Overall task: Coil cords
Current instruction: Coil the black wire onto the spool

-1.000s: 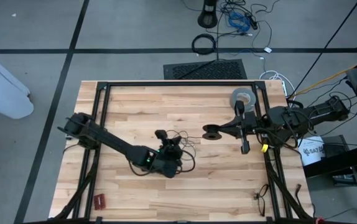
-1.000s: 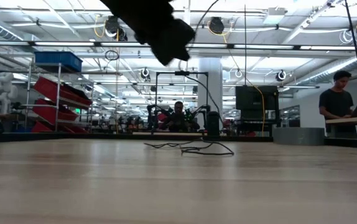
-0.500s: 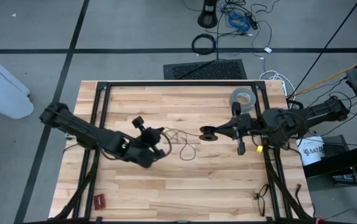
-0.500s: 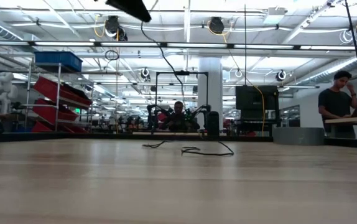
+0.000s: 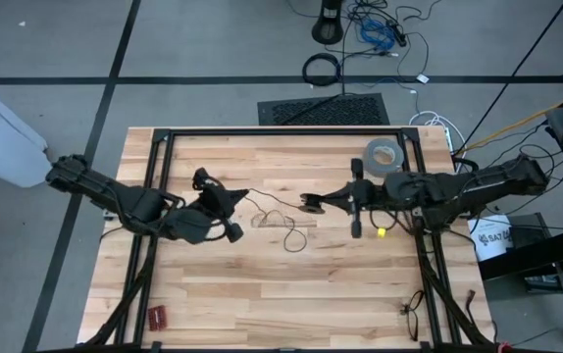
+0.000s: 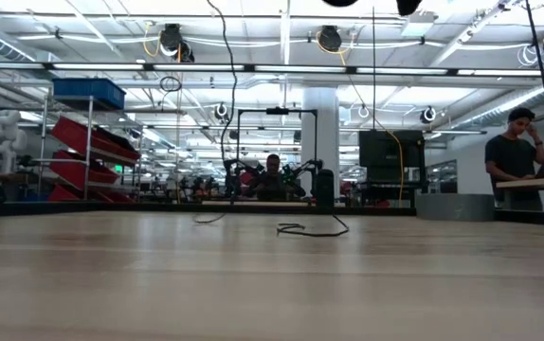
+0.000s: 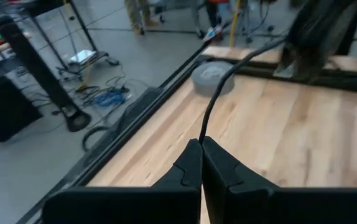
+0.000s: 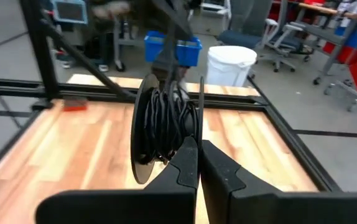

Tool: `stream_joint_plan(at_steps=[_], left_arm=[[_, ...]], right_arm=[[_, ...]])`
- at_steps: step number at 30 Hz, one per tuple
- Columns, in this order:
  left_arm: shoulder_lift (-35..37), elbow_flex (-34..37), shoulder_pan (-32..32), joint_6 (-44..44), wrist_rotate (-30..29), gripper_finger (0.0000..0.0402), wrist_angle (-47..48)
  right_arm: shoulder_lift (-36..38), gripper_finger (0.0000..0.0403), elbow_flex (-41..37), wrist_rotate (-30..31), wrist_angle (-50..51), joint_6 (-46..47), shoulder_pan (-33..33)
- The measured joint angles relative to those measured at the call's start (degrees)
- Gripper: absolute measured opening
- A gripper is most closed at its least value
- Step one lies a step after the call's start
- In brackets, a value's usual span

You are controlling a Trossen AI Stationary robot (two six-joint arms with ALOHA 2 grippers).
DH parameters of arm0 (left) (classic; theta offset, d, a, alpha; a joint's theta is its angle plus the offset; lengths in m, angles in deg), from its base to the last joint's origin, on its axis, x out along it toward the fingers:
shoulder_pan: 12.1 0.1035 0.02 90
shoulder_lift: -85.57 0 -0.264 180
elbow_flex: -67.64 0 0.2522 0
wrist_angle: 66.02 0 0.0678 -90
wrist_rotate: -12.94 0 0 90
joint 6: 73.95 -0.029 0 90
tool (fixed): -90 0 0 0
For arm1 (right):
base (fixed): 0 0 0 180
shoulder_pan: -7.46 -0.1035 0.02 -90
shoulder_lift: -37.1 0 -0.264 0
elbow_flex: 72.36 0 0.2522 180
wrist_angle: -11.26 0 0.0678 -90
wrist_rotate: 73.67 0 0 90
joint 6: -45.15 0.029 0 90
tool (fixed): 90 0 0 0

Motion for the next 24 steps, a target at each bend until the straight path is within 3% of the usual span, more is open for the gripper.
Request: stream_joint_plan(at_steps=[7, 14, 24], left_arm=[[0.1, 0.0, 0.0, -8.5, 4.0, 0.0001, -11.2], [0.3, 0.0, 0.2, -15.7, 4.3, 0.0001, -22.7], [-0.2, -1.2, 3.1, -15.3, 8.8, 0.0001, -28.1]], right_arm=[[-5.8, 0.0000, 0.0, 0.3, -7.1, -2.0, 3.3], [-10.6, 0.0000, 0.0, 0.2, -12.3, -4.0, 5.6], [-16.2, 0.0000, 0.0, 1.7, -23.8, -6.8, 7.7]])
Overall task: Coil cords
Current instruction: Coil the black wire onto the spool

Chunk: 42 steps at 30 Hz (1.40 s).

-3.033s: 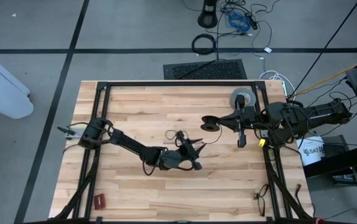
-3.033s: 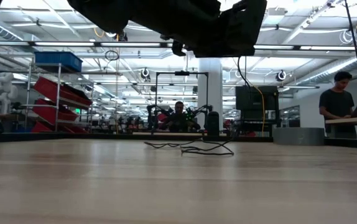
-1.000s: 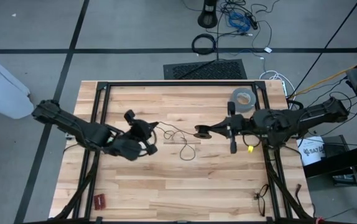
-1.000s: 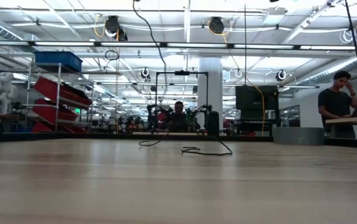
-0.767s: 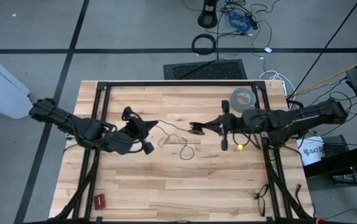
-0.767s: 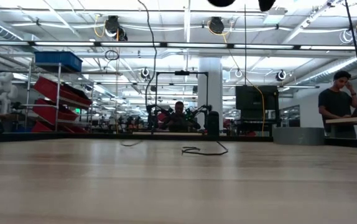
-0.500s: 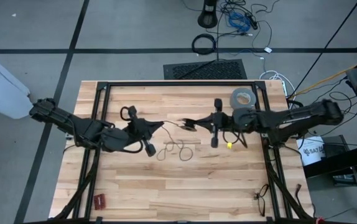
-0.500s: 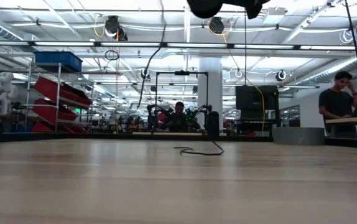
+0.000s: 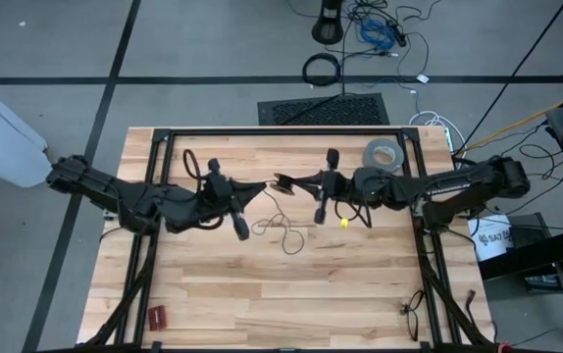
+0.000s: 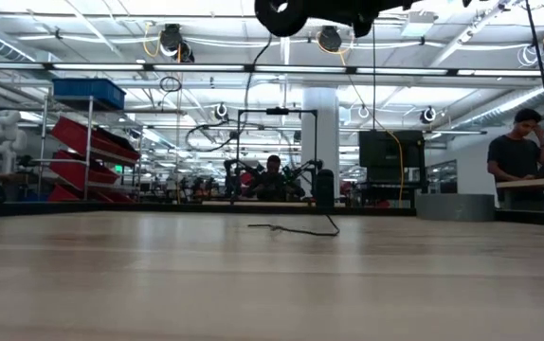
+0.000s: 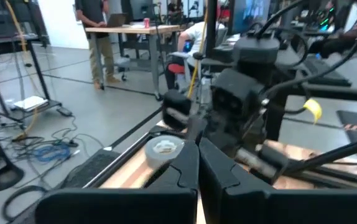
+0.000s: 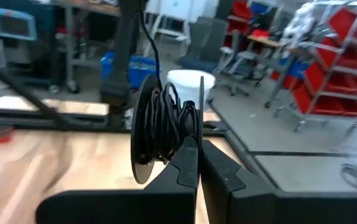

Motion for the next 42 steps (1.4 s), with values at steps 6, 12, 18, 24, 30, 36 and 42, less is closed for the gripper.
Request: stream_joint_plan(at_steps=[6, 12, 18, 24, 30, 36, 42], left_arm=[[-3.6, 0.0, 1.8, 0.5, 3.3, 0.0001, -6.5], [-8.8, 0.0, 3.8, 0.5, 8.9, 0.0001, -14.1], [-12.1, 0.0, 4.1, 1.0, 10.4, 0.0001, -14.0], [-14.4, 0.0, 4.3, 2.6, 10.5, 0.0001, -10.6], [-15.9, 0.0, 5.7, 4.1, 10.4, 0.0001, -8.0], [-16.0, 0.0, 6.2, 5.8, 10.3, 0.0001, -2.0], [-16.0, 0.0, 6.2, 7.5, 8.9, 0.0001, 5.2]], right_arm=[[-3.3, 0.0000, 0.0, 4.7, -8.6, -2.4, 0.2], [-4.5, 0.0000, 0.0, 5.7, -13.6, -3.3, 1.3], [-4.2, 0.0000, 0.0, 5.4, -14.3, -4.2, 2.2], [-4.2, 0.0000, 0.0, 3.2, -15.5, -4.1, 2.3], [-4.2, 0.0000, 0.0, 2.3, -15.8, -3.1, 2.3], [-3.2, 0.0000, 0.0, 1.5, -15.0, -2.6, 2.3], [-1.0, 0.0000, 0.0, -2.7, -13.4, 1.1, 2.3]])
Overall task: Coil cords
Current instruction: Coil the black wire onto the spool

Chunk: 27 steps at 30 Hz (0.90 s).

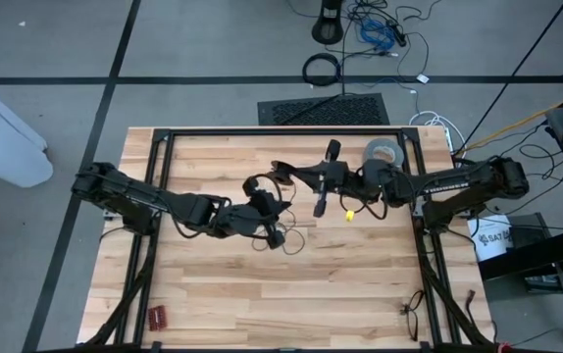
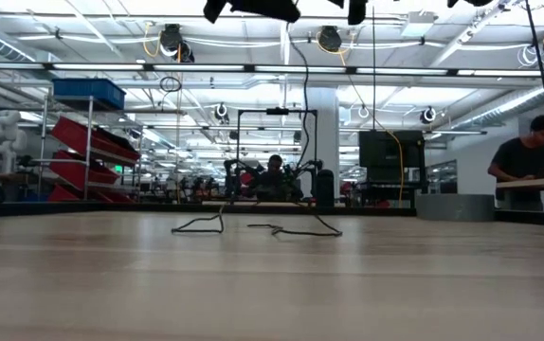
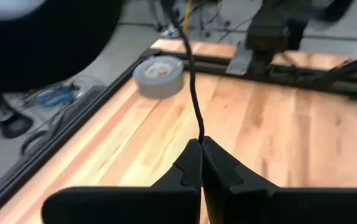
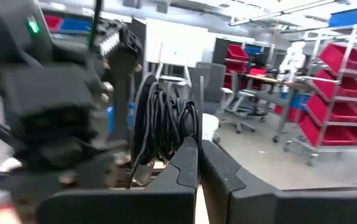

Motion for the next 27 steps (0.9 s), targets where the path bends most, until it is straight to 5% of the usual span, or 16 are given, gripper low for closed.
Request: stream_joint_plan(at_steps=[19, 27], left_arm=[[0.0, 0.0, -2.1, 1.1, -1.7, 0.0002, 9.9], [0.0, 0.0, -4.2, 2.6, 3.2, 0.0066, 10.7]], right_arm=[[12.1, 0.0000, 0.0, -5.6, 22.2, 8.8, 0.0], [12.8, 0.0000, 0.0, -7.2, 24.5, 10.9, 0.0]])
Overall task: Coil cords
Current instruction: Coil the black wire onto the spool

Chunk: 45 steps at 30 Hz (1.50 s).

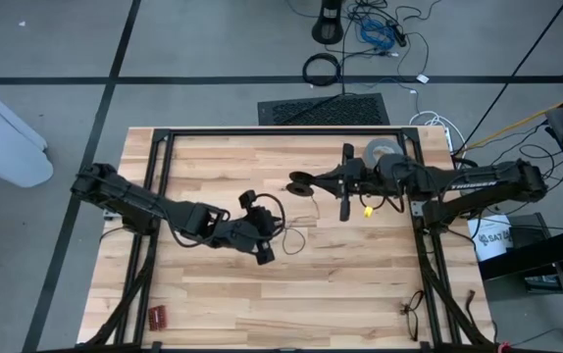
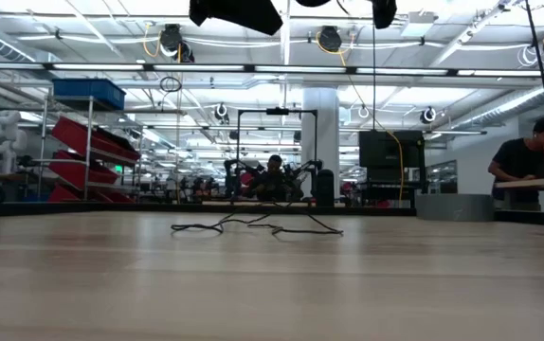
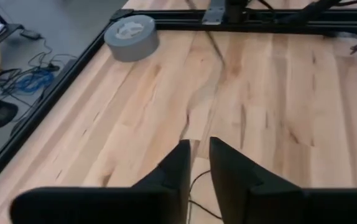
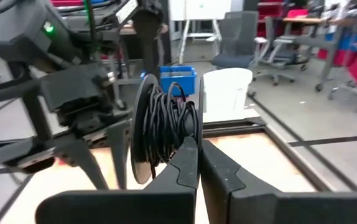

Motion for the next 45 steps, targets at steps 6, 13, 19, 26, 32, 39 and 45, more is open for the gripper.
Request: stream_joint_plan(at_steps=[6, 13, 19, 26, 32, 39, 45], left_arm=[[0.0, 0.0, -1.1, 0.9, -0.7, 0.0097, 0.3], [0.0, 0.0, -2.4, 1.1, -2.7, 0.0103, 2.1], [2.6, 0.2, -4.0, 5.5, -15.1, 0.0103, 16.5], [10.9, 5.9, -8.5, 7.0, -15.5, 0.0103, 9.7], [11.0, 24.6, -12.6, 2.1, -8.2, 0.0103, -32.6], [-0.3, 37.8, -15.6, -15.2, -6.5, 0.0103, -92.8], [-2.1, 37.6, -9.3, -16.6, -8.3, 0.0103, -95.7]], right_arm=[[-0.1, 0.0000, 0.0, -1.3, 0.3, 1.9, -1.6], [-0.1, 0.0000, 0.0, -1.3, 0.4, 1.6, -3.8], [0.6, 0.0000, 0.0, -1.4, 0.7, 1.1, -4.1], [2.6, 0.0000, 0.0, -2.8, 2.3, 0.7, -4.4], [3.8, 0.0000, 0.0, -2.9, 2.3, 0.4, -4.6], [5.2, 0.0000, 0.0, -4.2, 3.7, -0.2, -4.6], [5.8, 0.0000, 0.0, -4.3, 3.8, -1.1, -4.6]])
